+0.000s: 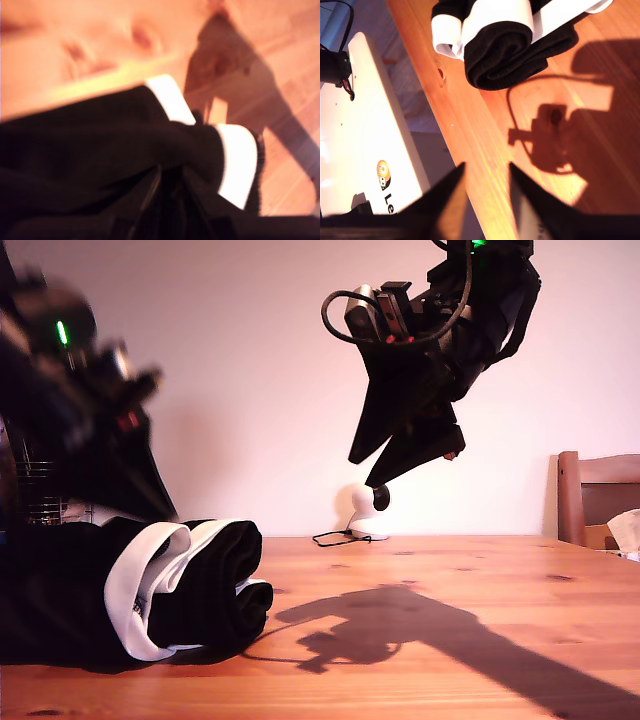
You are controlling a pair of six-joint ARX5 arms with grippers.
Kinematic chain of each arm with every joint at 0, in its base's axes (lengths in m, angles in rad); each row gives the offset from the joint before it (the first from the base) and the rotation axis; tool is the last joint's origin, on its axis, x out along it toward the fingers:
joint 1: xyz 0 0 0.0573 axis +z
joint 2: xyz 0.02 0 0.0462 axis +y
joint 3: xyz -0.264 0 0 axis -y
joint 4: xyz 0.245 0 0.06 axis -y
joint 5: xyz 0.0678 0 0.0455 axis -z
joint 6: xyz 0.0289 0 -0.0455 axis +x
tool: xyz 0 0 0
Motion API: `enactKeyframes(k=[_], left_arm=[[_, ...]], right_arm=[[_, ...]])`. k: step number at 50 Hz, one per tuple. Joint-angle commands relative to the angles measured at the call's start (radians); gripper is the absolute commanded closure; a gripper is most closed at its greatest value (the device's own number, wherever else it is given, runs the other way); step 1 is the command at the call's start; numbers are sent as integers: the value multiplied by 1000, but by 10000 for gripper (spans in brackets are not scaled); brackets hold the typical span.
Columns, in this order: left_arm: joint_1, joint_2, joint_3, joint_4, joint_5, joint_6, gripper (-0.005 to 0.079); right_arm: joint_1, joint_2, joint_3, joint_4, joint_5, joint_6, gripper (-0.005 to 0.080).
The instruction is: Fold the shorts in front of you. After folding it, place it to the left side.
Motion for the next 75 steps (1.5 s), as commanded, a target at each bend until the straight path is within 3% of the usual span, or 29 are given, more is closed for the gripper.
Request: enactKeyframes(k=[1, 6, 18, 28, 34, 47, 58, 67, 75], left_arm=[[-2, 47, -24, 27, 5, 1, 641], [-2, 94, -24, 68, -13, 6, 769], [23, 141, -24, 47, -250, 51, 762], [103, 136, -23, -36, -473, 144, 762], [165, 136, -23, -16, -587, 193, 762], [186, 122, -9, 23, -590, 269, 762], [158, -34, 15, 18, -589, 262, 762], [151, -178, 56, 5, -515, 252, 762], [151, -237, 64, 0, -416, 214, 762]], right_arm=[[8, 16, -1, 3, -23, -11, 765], [9, 16, -1, 13, -32, -10, 765], [8, 16, -1, 16, -30, -10, 765], [8, 16, -1, 14, -23, -10, 765], [8, 16, -1, 13, -23, -10, 765], [8, 16, -1, 23, -23, -10, 765], [9, 16, -1, 19, -24, -9, 765], [10, 16, -1, 32, -24, -11, 765], [10, 16, -1, 121, -29, -11, 765]])
